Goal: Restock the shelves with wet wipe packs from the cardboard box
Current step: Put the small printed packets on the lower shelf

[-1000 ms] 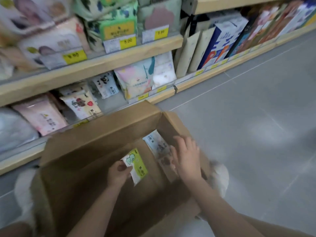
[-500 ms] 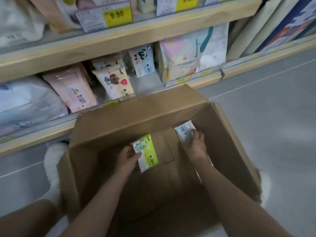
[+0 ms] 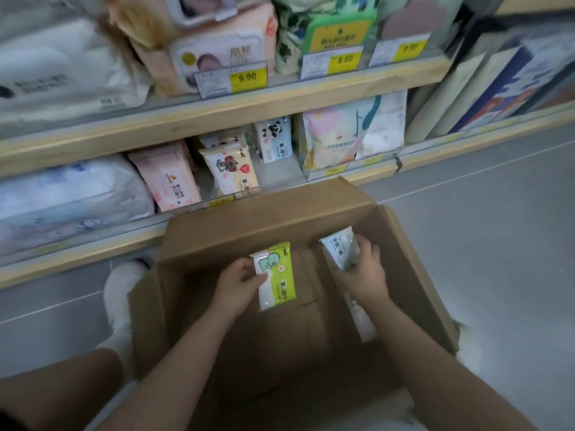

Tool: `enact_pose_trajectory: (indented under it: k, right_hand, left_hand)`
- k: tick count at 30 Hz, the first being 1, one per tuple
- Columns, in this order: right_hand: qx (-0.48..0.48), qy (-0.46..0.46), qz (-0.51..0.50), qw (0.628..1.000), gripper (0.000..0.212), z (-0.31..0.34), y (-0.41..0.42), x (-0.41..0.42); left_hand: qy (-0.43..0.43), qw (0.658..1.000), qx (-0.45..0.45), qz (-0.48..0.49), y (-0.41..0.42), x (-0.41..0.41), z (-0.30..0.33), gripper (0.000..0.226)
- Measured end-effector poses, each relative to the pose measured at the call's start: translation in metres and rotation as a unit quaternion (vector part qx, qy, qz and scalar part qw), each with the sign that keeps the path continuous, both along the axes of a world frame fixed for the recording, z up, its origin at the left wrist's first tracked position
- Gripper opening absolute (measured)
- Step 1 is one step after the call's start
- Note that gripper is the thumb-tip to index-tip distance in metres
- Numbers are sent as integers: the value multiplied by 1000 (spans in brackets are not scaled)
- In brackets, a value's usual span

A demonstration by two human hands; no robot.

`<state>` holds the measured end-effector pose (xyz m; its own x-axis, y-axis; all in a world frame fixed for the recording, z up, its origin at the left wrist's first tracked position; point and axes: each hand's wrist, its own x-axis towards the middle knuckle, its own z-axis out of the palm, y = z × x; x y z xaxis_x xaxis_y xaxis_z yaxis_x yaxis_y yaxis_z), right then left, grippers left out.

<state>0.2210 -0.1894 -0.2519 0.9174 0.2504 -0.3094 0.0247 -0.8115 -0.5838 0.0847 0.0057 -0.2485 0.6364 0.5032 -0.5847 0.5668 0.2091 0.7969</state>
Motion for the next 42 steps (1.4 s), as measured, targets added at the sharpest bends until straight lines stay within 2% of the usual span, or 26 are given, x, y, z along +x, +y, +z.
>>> enact_pose_trajectory:
  k: [7,10,18,25,36,42]
  right_hand:
    - [111,-26,10,993,72,64,26,-12]
    - [124,-35,13,992,65,84,41,-12]
    - [149,-104,79,980,72,124,109,26]
    - [137,-85,78,984,73,81,171,60]
    - [111,-128,-24,985,77,22,229,98]
    - [177,-81,-5,981,83,17,215,95]
  left_hand:
    - [-58,998,32,4,26,-10,61,17]
    - [-92,994,44,31,43,-13,85,19]
    - [-112,984,72,117,89,-1,102,17]
    - [-118,983,47,130,103,17,66,16]
    - [-138,981,40,127,124,31,39,14]
    - [-134,982,30,127,123,31,44,20]
